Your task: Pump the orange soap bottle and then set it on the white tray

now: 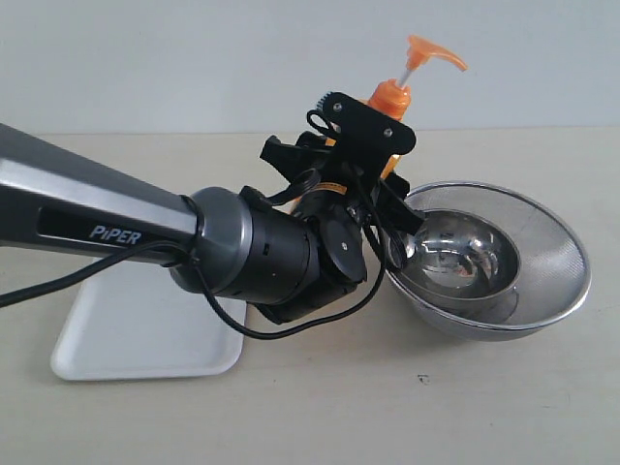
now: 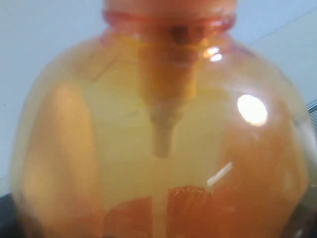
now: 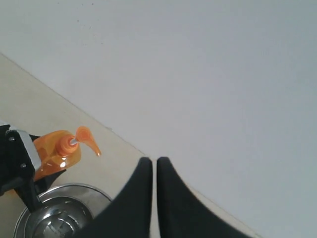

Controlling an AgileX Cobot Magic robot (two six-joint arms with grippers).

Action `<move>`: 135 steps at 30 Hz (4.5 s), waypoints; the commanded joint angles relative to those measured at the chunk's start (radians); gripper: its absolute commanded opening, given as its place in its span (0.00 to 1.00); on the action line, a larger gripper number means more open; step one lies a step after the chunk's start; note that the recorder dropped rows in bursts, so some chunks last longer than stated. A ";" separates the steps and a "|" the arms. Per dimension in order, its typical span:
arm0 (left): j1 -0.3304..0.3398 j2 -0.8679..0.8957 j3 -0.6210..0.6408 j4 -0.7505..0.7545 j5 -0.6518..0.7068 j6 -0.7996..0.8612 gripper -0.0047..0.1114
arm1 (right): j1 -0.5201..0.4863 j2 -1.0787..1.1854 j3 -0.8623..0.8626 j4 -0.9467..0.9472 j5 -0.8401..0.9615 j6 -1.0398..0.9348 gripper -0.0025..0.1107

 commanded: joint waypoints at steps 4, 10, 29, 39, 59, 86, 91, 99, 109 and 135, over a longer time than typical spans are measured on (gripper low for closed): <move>-0.005 -0.017 -0.013 0.027 -0.026 -0.003 0.08 | 0.001 -0.120 0.000 -0.141 0.035 0.131 0.02; -0.005 -0.017 -0.013 0.027 -0.026 -0.003 0.08 | 0.001 -0.216 0.051 -0.209 0.028 0.192 0.02; -0.005 -0.017 -0.013 0.027 -0.026 -0.003 0.08 | 0.001 -0.425 0.308 -0.320 -0.156 0.294 0.02; -0.005 -0.017 -0.013 0.027 -0.026 -0.003 0.08 | 0.001 -0.425 0.308 -0.320 -0.156 0.294 0.02; -0.005 -0.017 -0.013 0.027 -0.026 -0.003 0.08 | 0.001 -0.425 0.308 -0.320 -0.156 0.294 0.02; -0.005 -0.017 -0.013 0.027 -0.022 -0.147 0.08 | 0.001 -0.425 0.308 -0.320 -0.156 0.296 0.02; -0.005 -0.017 -0.013 0.030 -0.022 -0.152 0.08 | 0.001 -0.425 0.308 -0.320 -0.156 0.296 0.02; 0.017 -0.045 -0.013 -0.084 -0.057 -0.234 0.08 | 0.001 -0.425 0.308 -0.320 -0.156 0.296 0.02; 0.054 -0.075 -0.013 -0.119 -0.055 -0.363 0.08 | 0.001 -0.425 0.308 -0.320 -0.152 0.298 0.02; 0.054 -0.198 -0.011 -0.246 -0.116 -0.078 0.08 | 0.001 -0.425 0.308 -0.320 -0.152 0.303 0.02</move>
